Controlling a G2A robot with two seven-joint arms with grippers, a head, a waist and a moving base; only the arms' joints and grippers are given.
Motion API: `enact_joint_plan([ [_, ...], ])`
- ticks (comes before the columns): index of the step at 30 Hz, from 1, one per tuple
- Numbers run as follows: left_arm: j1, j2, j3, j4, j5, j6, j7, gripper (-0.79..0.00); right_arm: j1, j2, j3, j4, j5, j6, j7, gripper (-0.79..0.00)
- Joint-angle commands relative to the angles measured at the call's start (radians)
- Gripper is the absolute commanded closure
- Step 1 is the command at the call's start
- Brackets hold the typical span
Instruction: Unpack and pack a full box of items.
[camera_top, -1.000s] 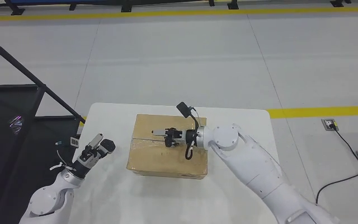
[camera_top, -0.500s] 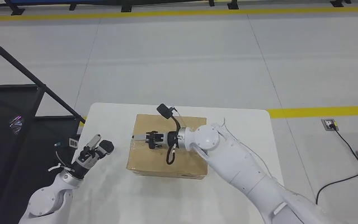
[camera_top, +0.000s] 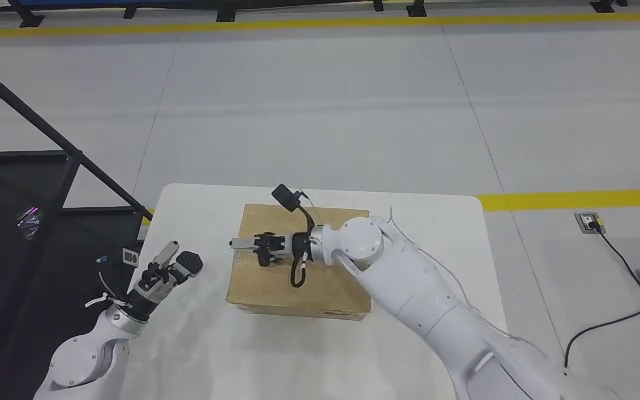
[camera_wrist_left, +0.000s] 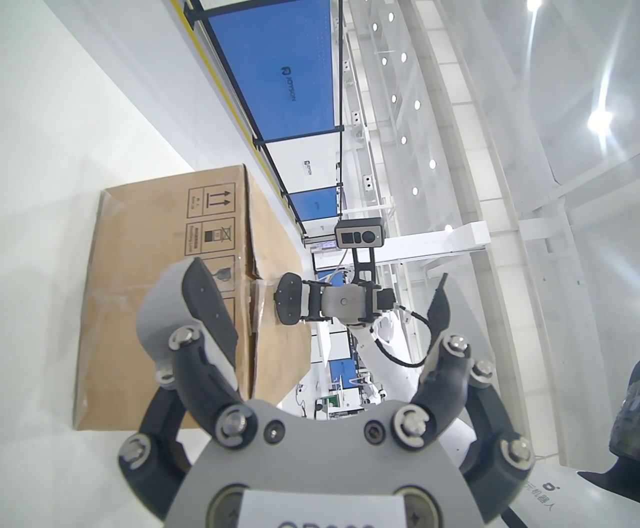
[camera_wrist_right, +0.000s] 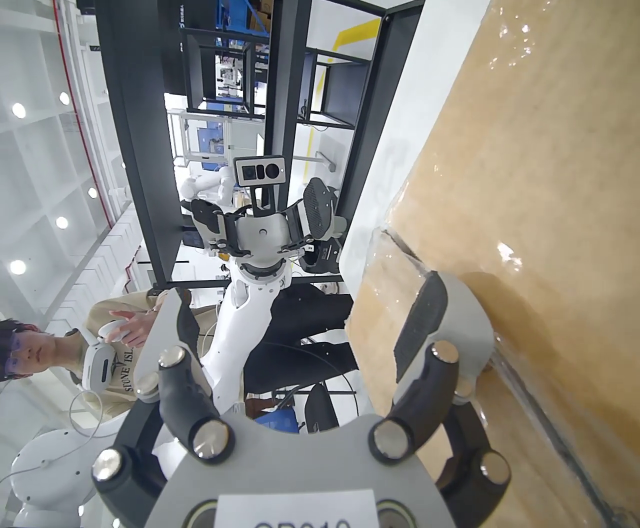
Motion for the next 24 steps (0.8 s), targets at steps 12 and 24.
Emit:
enact_joint_plan([
  [12,-0.007,-0.001,0.026,-0.027,0.021,0.013,0.003,-0.785,-0.062,0.089,0.14,-0.041,-0.063,-0.032,0.065,-0.785],
  [24,-0.017,-0.002,0.046,-0.036,0.04,0.023,0.012,-0.785,-0.261,0.221,0.344,-0.374,-0.247,0.132,0.032,-0.785],
])
